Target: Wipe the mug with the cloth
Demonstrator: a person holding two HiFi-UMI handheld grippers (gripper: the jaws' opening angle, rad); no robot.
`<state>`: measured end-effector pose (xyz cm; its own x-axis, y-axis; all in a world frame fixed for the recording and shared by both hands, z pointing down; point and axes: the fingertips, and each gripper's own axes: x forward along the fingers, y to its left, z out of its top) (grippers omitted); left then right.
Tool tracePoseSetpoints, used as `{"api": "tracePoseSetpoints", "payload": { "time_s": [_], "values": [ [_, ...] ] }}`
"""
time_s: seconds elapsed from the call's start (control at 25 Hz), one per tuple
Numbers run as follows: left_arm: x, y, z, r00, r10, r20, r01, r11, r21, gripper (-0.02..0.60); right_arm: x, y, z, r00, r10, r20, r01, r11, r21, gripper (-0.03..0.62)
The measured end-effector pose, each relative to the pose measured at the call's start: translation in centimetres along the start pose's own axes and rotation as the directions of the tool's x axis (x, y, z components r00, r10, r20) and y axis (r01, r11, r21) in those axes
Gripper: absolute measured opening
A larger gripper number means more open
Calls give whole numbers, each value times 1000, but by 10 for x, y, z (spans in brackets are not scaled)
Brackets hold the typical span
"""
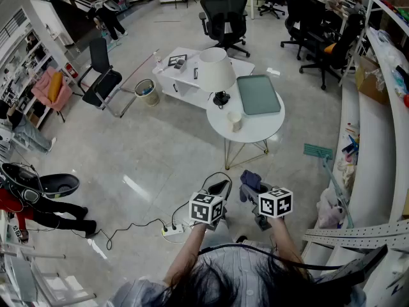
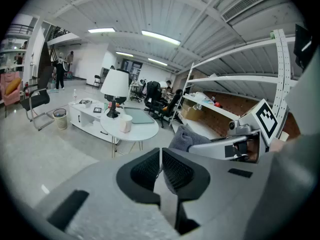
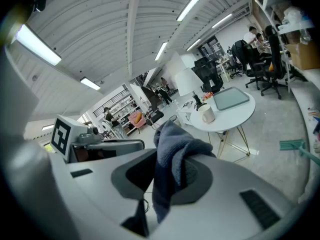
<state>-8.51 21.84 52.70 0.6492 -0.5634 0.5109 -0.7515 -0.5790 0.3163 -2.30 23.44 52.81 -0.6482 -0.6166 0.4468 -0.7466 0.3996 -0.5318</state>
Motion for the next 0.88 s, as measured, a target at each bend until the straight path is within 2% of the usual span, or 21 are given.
{"api": "tracePoseSetpoints", "payload": {
  "time_s": [0.36, 0.88],
  "values": [
    [13, 28, 8, 1000, -11, -15, 11, 1000, -8, 29, 24, -8, 12, 1000, -20, -6, 21, 1000, 15, 80],
    [29, 86, 38, 996, -75, -41, 75, 997, -1, 29, 77, -12, 45, 996, -91, 21, 89, 993, 83, 80]
  ]
}}
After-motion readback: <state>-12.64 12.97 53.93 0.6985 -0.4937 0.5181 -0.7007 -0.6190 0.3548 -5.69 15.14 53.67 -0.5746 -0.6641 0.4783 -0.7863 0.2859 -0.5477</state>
